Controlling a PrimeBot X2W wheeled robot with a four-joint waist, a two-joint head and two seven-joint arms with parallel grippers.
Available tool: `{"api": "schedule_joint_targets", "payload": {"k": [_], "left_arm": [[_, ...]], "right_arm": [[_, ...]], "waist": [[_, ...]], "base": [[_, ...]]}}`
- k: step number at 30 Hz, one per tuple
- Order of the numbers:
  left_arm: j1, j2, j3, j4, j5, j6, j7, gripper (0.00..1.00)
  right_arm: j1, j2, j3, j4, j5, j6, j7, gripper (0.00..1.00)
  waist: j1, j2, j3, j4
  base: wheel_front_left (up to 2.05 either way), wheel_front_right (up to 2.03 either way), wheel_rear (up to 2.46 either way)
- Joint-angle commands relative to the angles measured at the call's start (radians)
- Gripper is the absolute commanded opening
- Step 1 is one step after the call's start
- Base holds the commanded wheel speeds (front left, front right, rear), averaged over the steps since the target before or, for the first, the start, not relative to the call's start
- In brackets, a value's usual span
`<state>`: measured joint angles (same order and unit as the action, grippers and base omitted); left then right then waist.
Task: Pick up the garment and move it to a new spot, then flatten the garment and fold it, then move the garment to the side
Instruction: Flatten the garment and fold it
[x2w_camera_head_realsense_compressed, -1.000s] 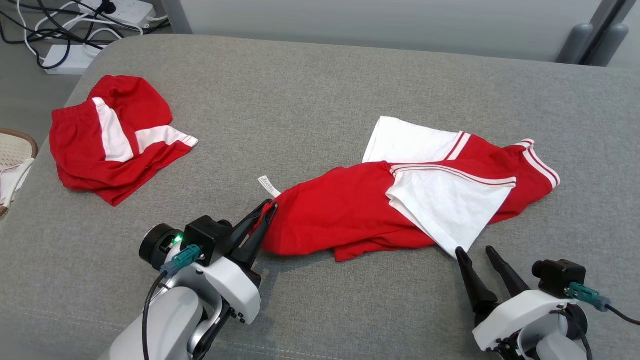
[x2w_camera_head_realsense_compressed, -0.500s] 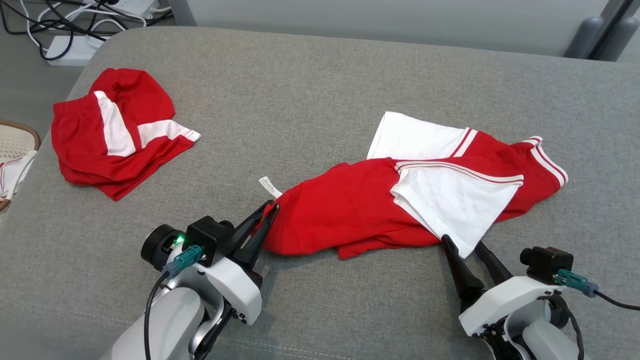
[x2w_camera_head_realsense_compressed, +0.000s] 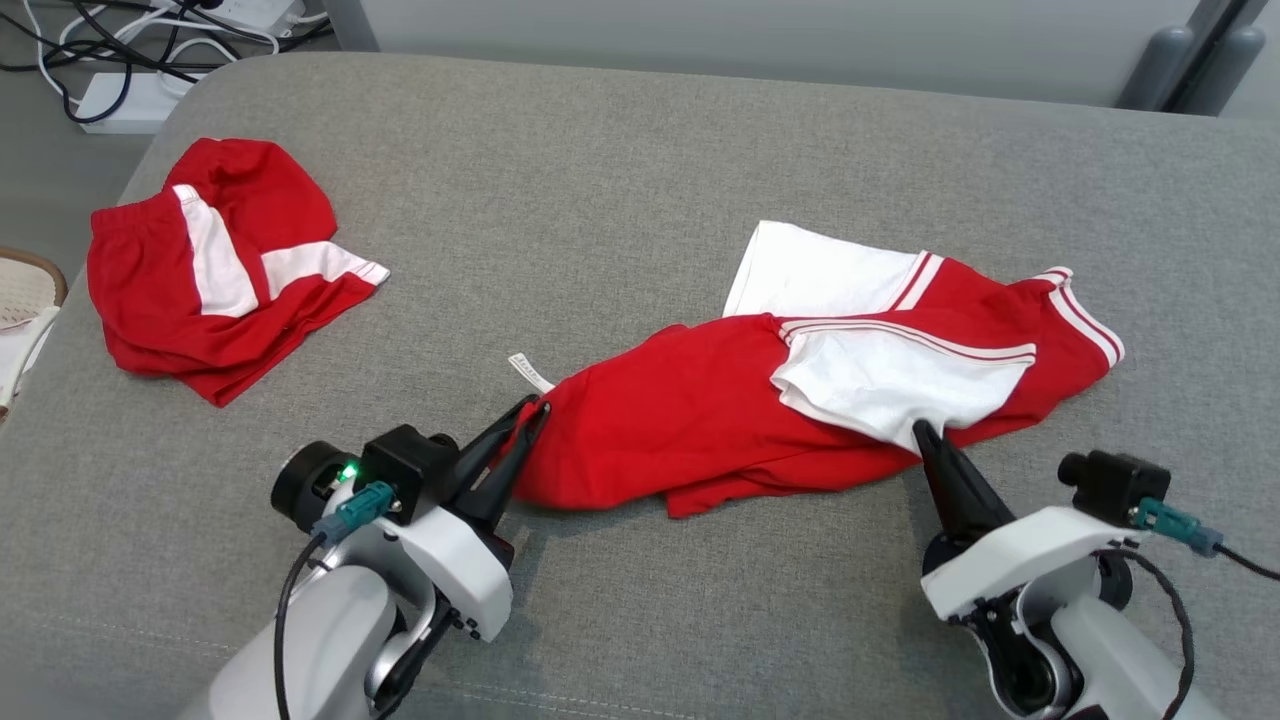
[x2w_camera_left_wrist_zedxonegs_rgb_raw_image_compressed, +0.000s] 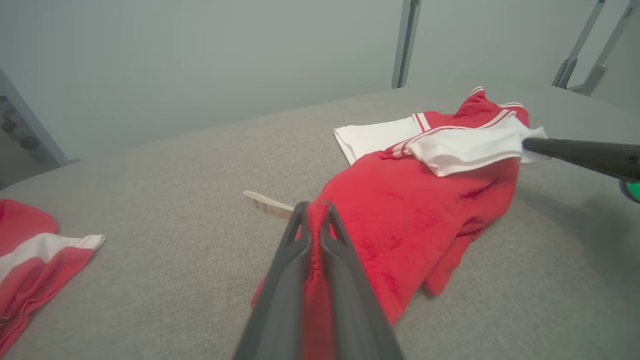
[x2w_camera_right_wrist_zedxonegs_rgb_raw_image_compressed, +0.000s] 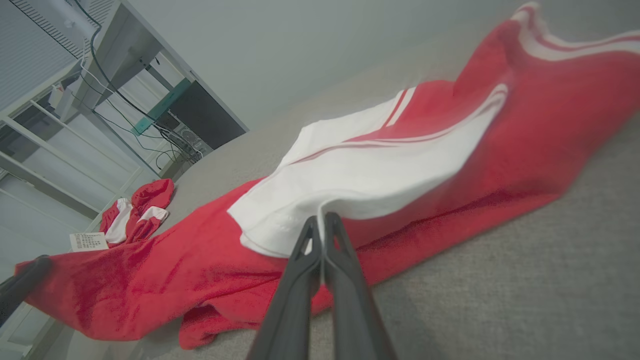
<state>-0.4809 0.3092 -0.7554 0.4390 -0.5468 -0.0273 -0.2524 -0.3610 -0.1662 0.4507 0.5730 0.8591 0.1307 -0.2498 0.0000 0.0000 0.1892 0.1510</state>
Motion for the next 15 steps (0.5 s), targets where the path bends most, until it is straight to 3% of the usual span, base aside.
{"api": "schedule_joint_targets", "payload": {"k": [1, 8, 9, 15], "left_arm": [[-0.071, 0.048, 0.050, -0.015, -0.007, -0.014, 0.001, 0.00], [-0.265, 0.133, 0.053, -0.006, -0.010, -0.082, 0.088, 0.00], [-0.349, 0.151, 0.030, 0.015, -0.014, -0.096, 0.131, 0.00], [-0.537, 0.174, -0.056, 0.088, -0.089, -0.103, 0.186, 0.00]], "right_arm": [[-0.042, -0.014, 0.010, -0.058, 0.017, 0.000, -0.012, 0.00], [-0.231, -0.100, 0.005, -0.144, 0.025, 0.000, 0.023, 0.00], [-0.317, -0.121, 0.003, -0.139, 0.016, 0.000, 0.046, 0.00], [-0.535, -0.111, -0.003, -0.037, 0.003, 0.000, 0.092, 0.00]], "waist": [[0.0000, 0.0000, -0.007, -0.007], [0.0000, 0.0000, -0.015, -0.038], [0.0000, 0.0000, -0.010, -0.052], [0.0000, 0.0000, 0.009, -0.094]], "base": [[0.00, 0.00, 0.00], [0.00, 0.00, 0.00], [0.00, 0.00, 0.00], [0.00, 0.00, 0.00]]}}
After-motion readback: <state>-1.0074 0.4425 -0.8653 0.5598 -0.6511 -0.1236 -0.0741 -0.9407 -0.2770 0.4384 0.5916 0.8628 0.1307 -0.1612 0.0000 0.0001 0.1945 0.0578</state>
